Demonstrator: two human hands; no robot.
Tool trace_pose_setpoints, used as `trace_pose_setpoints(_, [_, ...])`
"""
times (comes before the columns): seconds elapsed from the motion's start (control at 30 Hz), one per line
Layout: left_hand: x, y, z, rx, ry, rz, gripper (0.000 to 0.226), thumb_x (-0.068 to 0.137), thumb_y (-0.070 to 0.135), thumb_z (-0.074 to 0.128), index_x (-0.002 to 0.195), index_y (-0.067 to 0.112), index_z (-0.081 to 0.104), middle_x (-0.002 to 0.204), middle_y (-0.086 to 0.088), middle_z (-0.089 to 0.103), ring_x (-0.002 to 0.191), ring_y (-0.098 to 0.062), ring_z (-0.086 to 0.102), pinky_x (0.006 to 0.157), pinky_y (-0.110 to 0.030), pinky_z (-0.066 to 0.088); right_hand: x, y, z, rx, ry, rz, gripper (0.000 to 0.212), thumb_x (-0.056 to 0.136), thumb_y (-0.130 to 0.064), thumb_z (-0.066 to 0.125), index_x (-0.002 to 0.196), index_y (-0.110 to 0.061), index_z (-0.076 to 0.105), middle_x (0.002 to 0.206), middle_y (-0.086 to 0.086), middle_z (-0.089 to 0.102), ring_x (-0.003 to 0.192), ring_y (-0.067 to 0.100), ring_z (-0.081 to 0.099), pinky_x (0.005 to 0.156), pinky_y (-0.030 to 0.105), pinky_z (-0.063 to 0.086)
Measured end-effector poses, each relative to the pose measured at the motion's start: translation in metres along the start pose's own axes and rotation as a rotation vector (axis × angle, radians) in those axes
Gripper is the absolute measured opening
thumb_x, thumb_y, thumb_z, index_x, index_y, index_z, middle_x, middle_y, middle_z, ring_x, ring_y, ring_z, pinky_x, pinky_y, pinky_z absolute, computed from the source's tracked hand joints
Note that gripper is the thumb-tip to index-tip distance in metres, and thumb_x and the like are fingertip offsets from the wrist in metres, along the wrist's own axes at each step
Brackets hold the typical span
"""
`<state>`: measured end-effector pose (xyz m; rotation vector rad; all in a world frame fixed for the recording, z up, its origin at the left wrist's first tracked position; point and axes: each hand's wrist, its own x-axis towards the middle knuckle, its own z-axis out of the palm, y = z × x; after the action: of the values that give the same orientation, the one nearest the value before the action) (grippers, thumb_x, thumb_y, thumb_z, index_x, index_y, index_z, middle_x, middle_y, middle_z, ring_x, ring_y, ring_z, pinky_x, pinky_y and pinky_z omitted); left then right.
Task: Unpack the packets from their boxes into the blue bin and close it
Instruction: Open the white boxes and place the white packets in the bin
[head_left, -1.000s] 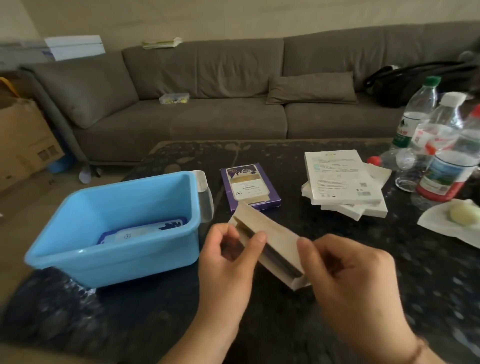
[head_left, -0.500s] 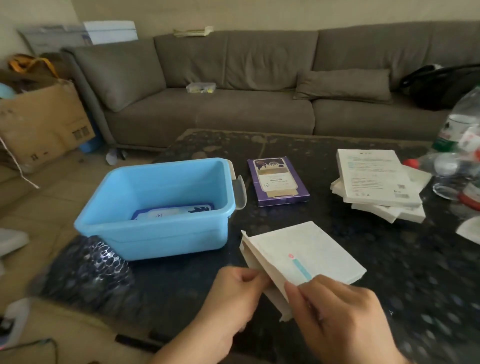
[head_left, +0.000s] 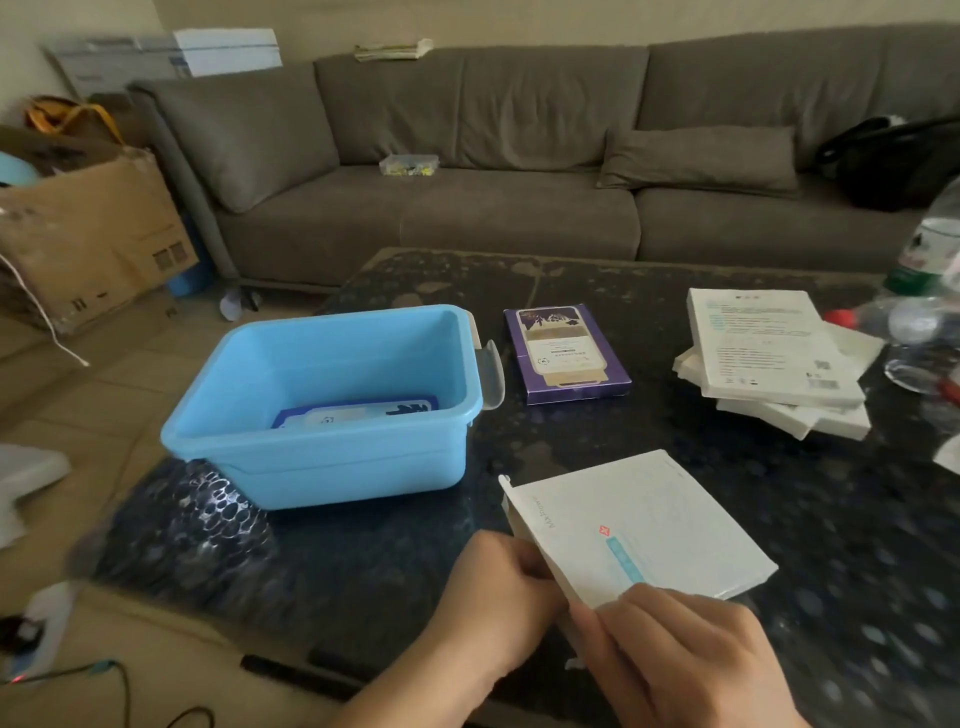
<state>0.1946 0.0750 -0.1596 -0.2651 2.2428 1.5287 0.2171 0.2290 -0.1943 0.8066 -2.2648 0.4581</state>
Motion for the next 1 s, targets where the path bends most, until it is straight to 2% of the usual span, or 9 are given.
trace_pose_setpoints(0.2, [-0.003,0.01,-0.004,-0.102,-0.025,-0.049,0.014,0.087,0.016,0.071,0.075,0.02,0.078,0.074,0.012,0.074,0.079,-0.004,0.067,0.096,-0.047,0.049,0.013,0.007,-0.005,0.027,0.062,-0.002,0.05,0.095,-0.029,0.053,0.047,-0.014,0.055,0.048,-0.002,0.052,0.036,0.014,0.045,0.033,0.024,0.035])
trace_pose_setpoints(0.27, [-0.005,0.012,-0.007,-0.149,-0.022,-0.012,0.024,0.09,0.019,0.069,0.066,0.021,0.07,0.048,0.01,0.066,0.079,0.001,0.051,0.07,-0.047,0.055,0.018,0.01,-0.009,0.021,0.068,0.026,0.048,0.094,-0.029,0.054,0.049,-0.014,0.057,0.049,-0.002,0.054,0.036,0.014,0.046,0.033,0.023,0.033])
trace_pose_setpoints(0.3, [-0.007,0.012,-0.01,-0.176,-0.03,-0.011,0.029,0.091,0.02,0.067,0.062,0.021,0.066,0.041,0.011,0.056,0.044,-0.007,0.062,0.05,-0.036,0.051,0.019,0.011,-0.01,0.015,0.064,0.044,0.046,0.093,-0.029,0.055,0.05,-0.014,0.058,0.05,-0.001,0.056,0.037,0.014,0.048,0.033,0.023,0.033])
trace_pose_setpoints(0.33, [-0.007,0.009,-0.013,-0.215,-0.032,-0.012,0.033,0.092,0.019,0.065,0.059,0.021,0.063,0.041,0.01,0.05,0.038,-0.001,0.035,0.043,-0.026,0.039,0.02,0.012,-0.01,0.008,0.055,0.06,0.044,0.092,-0.03,0.055,0.051,-0.015,0.059,0.051,-0.001,0.057,0.038,0.015,0.05,0.033,0.025,0.034])
trace_pose_setpoints(0.4, [-0.01,0.0,-0.024,-0.277,-0.037,-0.005,0.03,0.094,0.012,0.058,0.065,0.017,0.066,0.051,0.004,0.056,0.045,-0.01,0.047,0.045,-0.022,0.034,0.02,0.015,-0.008,-0.012,0.029,0.079,0.044,0.093,-0.031,0.054,0.052,-0.016,0.059,0.052,-0.001,0.057,0.039,0.017,0.05,0.032,0.029,0.035])
trace_pose_setpoints(0.5, [-0.017,-0.015,-0.047,-0.478,-0.039,0.017,0.027,0.091,0.002,0.05,0.096,0.006,0.075,0.088,-0.013,0.076,0.074,-0.024,0.072,0.065,-0.036,0.056,0.016,0.018,0.001,-0.057,-0.01,0.059,0.045,0.092,-0.032,0.051,0.05,-0.017,0.055,0.049,-0.002,0.051,0.037,0.018,0.047,0.03,0.028,0.031])
trace_pose_setpoints(0.73, [-0.04,-0.058,-0.092,-0.847,0.045,0.107,0.043,0.049,0.011,0.06,0.088,0.006,0.079,0.104,-0.025,0.071,0.088,-0.033,0.07,0.077,-0.043,0.051,0.016,0.005,0.004,-0.03,-0.216,0.104,0.051,0.092,-0.058,0.04,0.059,-0.026,0.062,0.056,-0.011,0.053,0.041,0.012,0.054,0.033,0.027,0.039])
trace_pose_setpoints(0.87, [-0.052,-0.058,-0.114,-0.921,0.005,0.196,0.065,0.027,0.022,0.08,0.091,0.01,0.078,0.101,-0.021,0.072,0.087,-0.031,0.071,0.082,-0.046,0.048,0.062,-0.018,-0.015,0.393,-0.232,0.605,0.034,0.083,-0.065,0.053,0.104,-0.04,0.06,0.086,-0.027,0.062,0.07,0.0,0.065,0.052,0.018,0.051])
trace_pose_setpoints(1.0, [-0.06,-0.031,-0.135,-0.856,0.08,0.301,0.043,0.044,0.028,0.071,0.085,0.016,0.078,0.092,-0.012,0.074,0.083,-0.023,0.071,0.071,-0.038,0.051,0.117,-0.032,-0.019,1.108,-0.433,0.896,0.053,0.072,-0.034,0.067,0.123,-0.038,0.051,0.1,-0.014,0.07,0.087,0.003,0.071,0.06,0.024,0.058])
